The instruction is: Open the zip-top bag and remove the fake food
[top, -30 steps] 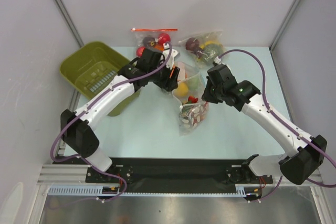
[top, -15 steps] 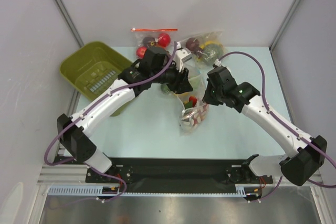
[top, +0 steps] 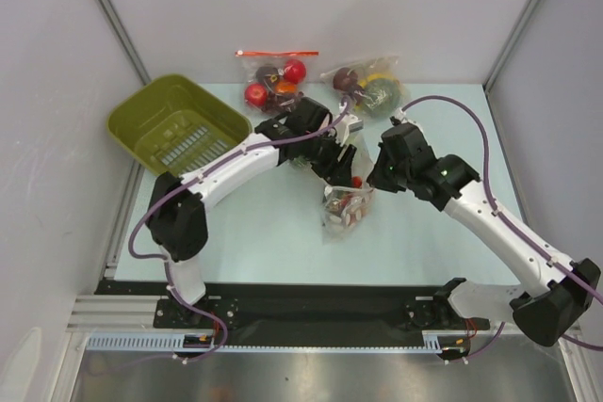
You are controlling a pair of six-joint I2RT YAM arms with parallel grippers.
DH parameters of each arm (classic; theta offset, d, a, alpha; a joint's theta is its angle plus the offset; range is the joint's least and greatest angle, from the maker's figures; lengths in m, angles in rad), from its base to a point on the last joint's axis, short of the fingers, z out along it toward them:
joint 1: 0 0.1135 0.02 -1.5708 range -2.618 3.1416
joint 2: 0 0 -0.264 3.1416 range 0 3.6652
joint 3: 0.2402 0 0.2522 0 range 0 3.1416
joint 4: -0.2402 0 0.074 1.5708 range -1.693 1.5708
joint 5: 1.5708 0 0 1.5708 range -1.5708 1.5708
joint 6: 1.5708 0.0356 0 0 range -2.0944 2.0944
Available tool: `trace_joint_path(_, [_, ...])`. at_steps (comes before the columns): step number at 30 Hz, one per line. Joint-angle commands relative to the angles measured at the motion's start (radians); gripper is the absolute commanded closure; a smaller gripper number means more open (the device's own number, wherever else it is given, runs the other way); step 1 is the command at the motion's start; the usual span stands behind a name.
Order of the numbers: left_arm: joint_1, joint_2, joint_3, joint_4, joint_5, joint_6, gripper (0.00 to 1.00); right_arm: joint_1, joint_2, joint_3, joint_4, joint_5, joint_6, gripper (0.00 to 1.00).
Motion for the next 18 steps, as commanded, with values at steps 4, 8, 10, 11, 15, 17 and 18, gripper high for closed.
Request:
trace_joint_path(4, [-0.061, 0.086, 0.117, -0.045, -0.074, 0.022, 0.37, 0.007, -0.041, -0.03, 0.023, 0.018, 0.025, 1.0])
trace_joint_path(8, [-0.065, 0.095, 0.082, -0.014, -0.054, 0.022, 0.37, 0.012, -0.052, -0.064, 0.052, 0.011, 0.045, 1.0])
trace_joint_path(10, [-0.068, 0.066, 0.062, 0.015, -0.017, 0.022, 0.37, 0.012, -0.058, -0.078, 0.061, 0.006, 0.054, 1.0])
trace_joint_path(11, [-0.073, 0.036, 0.019, 0.059, 0.03, 0.022, 0.37, 0.013, -0.06, -0.085, 0.066, 0.005, 0.054, 1.0])
trace_joint_path(15, [-0.079, 0.022, -0.01, 0.107, 0.041, 0.02, 0.35, 0.013, -0.06, -0.082, 0.063, 0.005, 0.045, 1.0])
trace_joint_path(17, [-0.078, 0.055, -0.003, 0.075, 0.015, 0.022, 0.34, 0.013, -0.058, -0.07, 0.055, 0.011, 0.039, 1.0])
trace_joint_path(18, [-0.078, 0.069, -0.003, 0.074, 0.007, 0.022, 0.34, 0.013, -0.058, -0.067, 0.054, 0.012, 0.036, 1.0])
